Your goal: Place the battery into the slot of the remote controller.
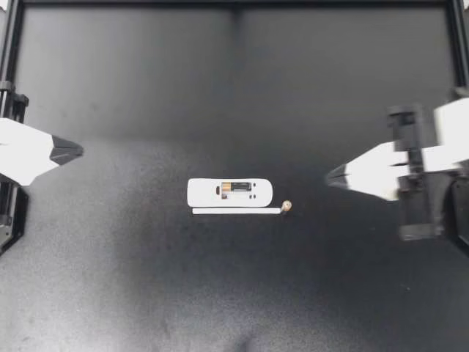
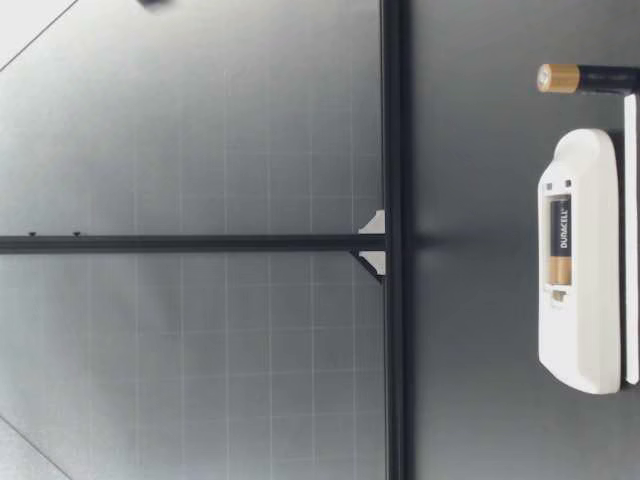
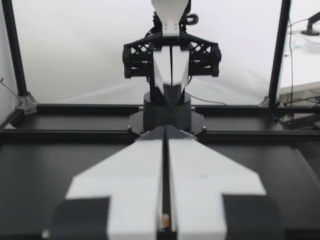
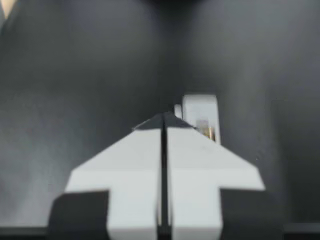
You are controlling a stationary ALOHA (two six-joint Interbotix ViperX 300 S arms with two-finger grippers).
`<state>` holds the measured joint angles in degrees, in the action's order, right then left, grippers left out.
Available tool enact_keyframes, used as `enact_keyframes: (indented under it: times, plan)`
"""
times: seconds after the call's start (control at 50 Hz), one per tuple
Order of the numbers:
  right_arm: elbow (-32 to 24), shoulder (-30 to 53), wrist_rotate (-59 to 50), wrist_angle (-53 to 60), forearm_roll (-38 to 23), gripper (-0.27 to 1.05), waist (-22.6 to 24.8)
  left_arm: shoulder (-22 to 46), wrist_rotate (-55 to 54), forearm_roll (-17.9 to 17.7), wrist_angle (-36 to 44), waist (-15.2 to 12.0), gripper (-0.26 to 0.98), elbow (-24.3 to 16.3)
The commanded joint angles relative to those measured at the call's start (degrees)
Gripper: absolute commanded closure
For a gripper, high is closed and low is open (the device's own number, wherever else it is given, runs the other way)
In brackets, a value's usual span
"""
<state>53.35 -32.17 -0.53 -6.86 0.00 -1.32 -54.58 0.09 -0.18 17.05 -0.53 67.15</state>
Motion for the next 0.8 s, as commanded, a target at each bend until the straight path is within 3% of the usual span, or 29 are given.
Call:
enact_keyframes:
  times: [0.0, 0.28, 0.38, 0.58, 0.78]
  plan:
    - [-5.8, 4.2, 0.1, -7.2, 0.1, 0.96, -1.1, 1.1, -0.1, 0.0, 0.5, -0.2, 0.9, -0.7]
    - [-11.8, 14.1, 0.2, -16.7, -0.1, 0.87, -1.8, 3.6, -0.1, 0.0, 0.5, -0.2, 0.9, -1.3]
    - [-12.7, 16.6, 0.3, -17.9, -0.2, 0.72, -1.8, 3.6, -0.1, 0.0, 0.5, -0.2, 0.9, -1.3]
    - [-14.2, 21.1, 0.3, -19.0, -0.4, 0.24, -1.8, 3.7, -0.1, 0.1, 0.5, -0.1, 0.9, -1.1]
    - [-15.6, 25.5, 0.4, -20.7, -0.4, 0.26, -1.8, 3.7, -0.3, 0.1, 0.5, -0.1, 0.9, -0.8]
